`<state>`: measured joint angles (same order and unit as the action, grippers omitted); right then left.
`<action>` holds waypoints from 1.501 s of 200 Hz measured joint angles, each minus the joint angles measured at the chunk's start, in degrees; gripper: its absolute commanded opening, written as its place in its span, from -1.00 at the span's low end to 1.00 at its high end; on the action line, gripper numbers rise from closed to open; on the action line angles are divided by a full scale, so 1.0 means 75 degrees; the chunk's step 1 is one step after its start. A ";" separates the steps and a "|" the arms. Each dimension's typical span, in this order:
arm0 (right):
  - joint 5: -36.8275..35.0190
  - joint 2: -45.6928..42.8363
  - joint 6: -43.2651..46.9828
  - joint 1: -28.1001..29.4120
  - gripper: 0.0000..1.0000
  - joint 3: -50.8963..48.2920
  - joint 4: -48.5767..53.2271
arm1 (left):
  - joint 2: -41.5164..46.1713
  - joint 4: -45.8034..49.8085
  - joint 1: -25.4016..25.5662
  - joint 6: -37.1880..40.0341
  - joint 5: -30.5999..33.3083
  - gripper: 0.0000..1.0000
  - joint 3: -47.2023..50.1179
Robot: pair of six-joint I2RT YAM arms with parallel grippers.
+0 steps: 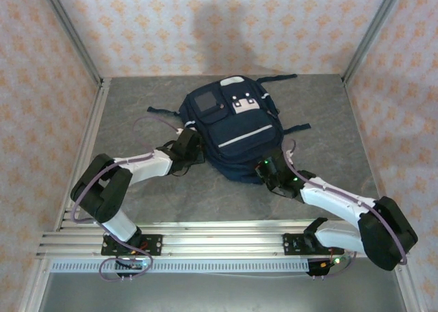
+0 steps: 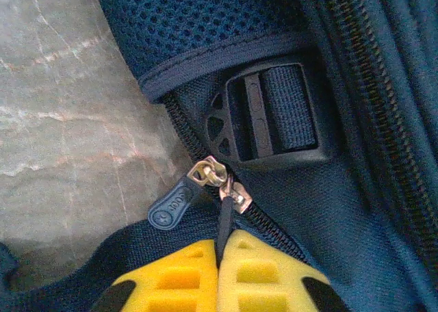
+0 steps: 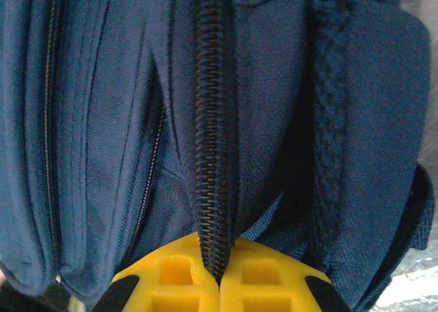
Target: Pack the student bag
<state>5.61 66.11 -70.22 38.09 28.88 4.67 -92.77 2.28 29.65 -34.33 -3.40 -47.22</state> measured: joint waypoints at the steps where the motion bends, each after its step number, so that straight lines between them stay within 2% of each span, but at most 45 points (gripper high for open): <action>1: -0.0020 0.0009 0.0015 0.0038 -1.00 0.0009 0.0003 | 0.0000 0.0006 -0.0006 0.0003 0.0000 -0.53 -0.0003; 17: -0.0248 0.0035 0.0233 0.0417 -1.00 0.0163 0.0163 | 0.0038 0.0105 -0.0166 -0.0102 0.0009 -0.12 -0.0058; 23: -0.0335 0.0052 0.0338 0.0577 -1.00 0.0242 0.0251 | 0.0125 0.0213 -0.0213 -0.0114 0.0012 0.29 -0.0055; 29: -0.0437 0.0090 0.0458 0.0746 -1.00 0.0329 0.0344 | 0.0274 0.0335 -0.0242 -0.0093 0.0035 0.54 -0.0032; 35: -0.0495 0.0154 0.0560 0.0889 -1.00 0.0405 0.0414 | 0.0495 0.0455 -0.0259 -0.0102 0.0070 0.63 0.0006; 39: -0.0539 0.0219 0.0632 0.0985 -1.00 0.0449 0.0434 | 0.0670 0.0530 -0.0262 -0.0105 0.0099 0.91 0.0041; 43: -0.0560 0.0289 0.0688 0.1067 -1.00 0.0487 0.0449 | 0.0880 0.0600 -0.0262 -0.0108 0.0122 1.00 0.0079; 59: -0.0580 0.0699 0.0930 0.1329 -0.98 0.0571 0.0405 | 0.1961 0.0921 -0.0259 -0.0122 0.0201 0.99 0.0175; 87: -0.0542 0.1483 0.1352 0.1789 -0.76 0.0921 0.0283 | 0.3634 0.1338 -0.0259 -0.0017 0.0294 1.00 0.0172; 99: -0.0519 0.1813 0.1580 0.2095 -0.61 0.1256 0.0289 | 0.4220 0.1498 -0.0259 0.0073 0.0245 1.00 0.0175; 110: -0.0434 0.2122 0.1792 0.2468 -0.30 0.1620 0.0291 | 0.4686 0.1644 -0.0259 0.0160 0.0201 1.00 0.0172; 121: -0.0370 0.2378 0.1964 0.2841 0.12 0.1999 0.0309 | 0.5085 0.1877 -0.0259 0.0198 0.0210 0.99 0.0149; 129: -0.0367 0.2477 0.2063 0.3057 0.34 0.2241 0.0434 | 0.5324 0.2107 -0.0259 0.0221 0.0300 1.00 0.0087; 135: -0.0353 0.2495 0.2122 0.3177 0.59 0.2363 0.0530 | 0.5441 0.2294 -0.0259 0.0248 0.0385 0.99 0.0015; 141: -0.0376 0.2463 0.2168 0.3284 0.96 0.2439 0.0621 | 0.5523 0.2477 -0.0259 0.0315 0.0530 0.99 -0.0076; 143: -0.0382 0.2439 0.2168 0.3308 1.00 0.2442 0.0632 | 0.5543 0.2547 -0.0259 0.0332 0.0586 0.99 -0.0111; 162: -0.0545 0.1816 0.2393 0.3351 0.99 0.2154 0.0866 | 0.5625 0.2984 -0.0259 0.0577 0.1110 1.00 -0.0358; 188: -0.1262 -0.0058 0.3209 0.3346 0.99 0.1868 0.1813 | 0.5715 0.2859 -0.0259 0.1635 0.1355 1.00 -0.0277; 206: -0.2273 -0.0979 0.3972 0.3328 0.99 0.2363 0.2498 | 0.5546 0.2326 -0.0259 0.2760 0.1553 0.99 -0.0032; 227: -0.4019 -0.1457 0.5103 0.3270 0.99 0.3034 0.2684 | 0.5088 0.1606 -0.0481 0.3573 0.2087 0.99 0.0256; 238: -0.4846 -0.1708 0.6239 0.3220 0.99 0.2993 0.2224 | 0.4957 0.1218 -0.0860 0.3509 0.2422 0.99 0.0551; 253: -0.5473 -0.2139 0.8326 0.3031 0.99 0.2311 0.0647 | 0.4931 0.0825 -0.1597 0.2946 0.2978 0.99 0.1046; 279: -0.5208 -0.2296 1.1879 0.2468 0.99 0.0533 -0.2282 | 0.4855 -0.0460 -0.2722 0.2938 0.3010 0.99 0.2090; 300: -0.4975 -0.1626 1.3120 0.1673 0.99 -0.0192 -0.3783 | 0.4208 -0.1043 -0.3127 0.3328 0.2602 1.00 0.2387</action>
<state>-31.70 53.91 28.18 50.63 27.44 -23.70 -61.21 -5.54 6.20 -9.37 16.12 -29.32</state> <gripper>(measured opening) 0.995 0.998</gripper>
